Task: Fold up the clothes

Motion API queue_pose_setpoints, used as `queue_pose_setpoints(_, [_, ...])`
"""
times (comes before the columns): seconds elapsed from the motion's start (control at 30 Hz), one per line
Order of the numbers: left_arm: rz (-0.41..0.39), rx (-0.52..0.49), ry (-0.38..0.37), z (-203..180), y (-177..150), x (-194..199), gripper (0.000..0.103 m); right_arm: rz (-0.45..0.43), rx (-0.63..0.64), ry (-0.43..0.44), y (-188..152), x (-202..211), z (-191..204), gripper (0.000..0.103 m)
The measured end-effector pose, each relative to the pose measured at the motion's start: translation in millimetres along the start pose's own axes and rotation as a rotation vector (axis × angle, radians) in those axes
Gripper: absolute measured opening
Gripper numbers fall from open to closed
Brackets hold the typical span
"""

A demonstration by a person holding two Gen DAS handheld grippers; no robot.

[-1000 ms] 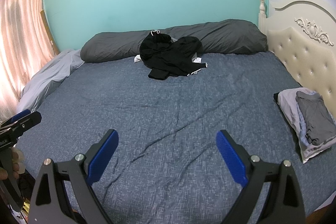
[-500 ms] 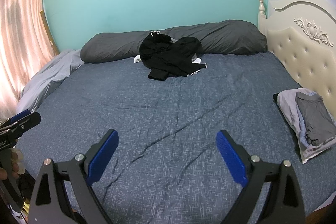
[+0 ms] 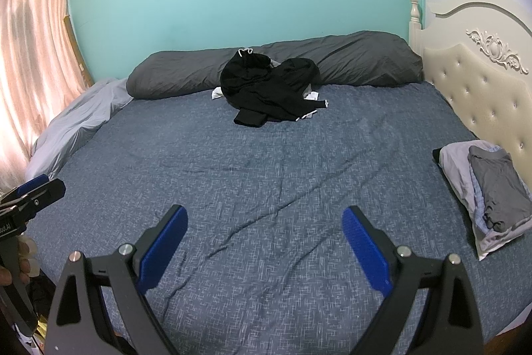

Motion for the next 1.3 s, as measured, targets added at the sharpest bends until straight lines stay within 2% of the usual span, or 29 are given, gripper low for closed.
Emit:
queue_pose_setpoints(0.43, [0.007,0.001,-0.008,3,5,-22,0.103,0.020,0.003,-0.010,4,-21,-4,0.095])
queue_pose_setpoints(0.73, [0.016,0.016,-0.023,14,9,-57,0.103,0.048,0.003,-0.024,10,-57,-11,0.095])
queue_pose_setpoints(1.0, [0.020,0.036,-0.031,31,20,-108,0.103,0.077,0.004,-0.032,23,-109,-13,0.095])
queue_pose_setpoints(1.3, [0.020,0.071,-0.056,49,32,-189,0.103,0.103,0.018,-0.052,49,-192,-17,0.095])
Point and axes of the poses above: each gripper's, at about its wrist camera, not at the fingertips, and x roughly against the way its jaws point, z to its left, y to its top, the point moved 6 cm from there along -x, roughly the way its jaws point, and after that the axes turned 14 degrees about -x, right-handed, at the moved point
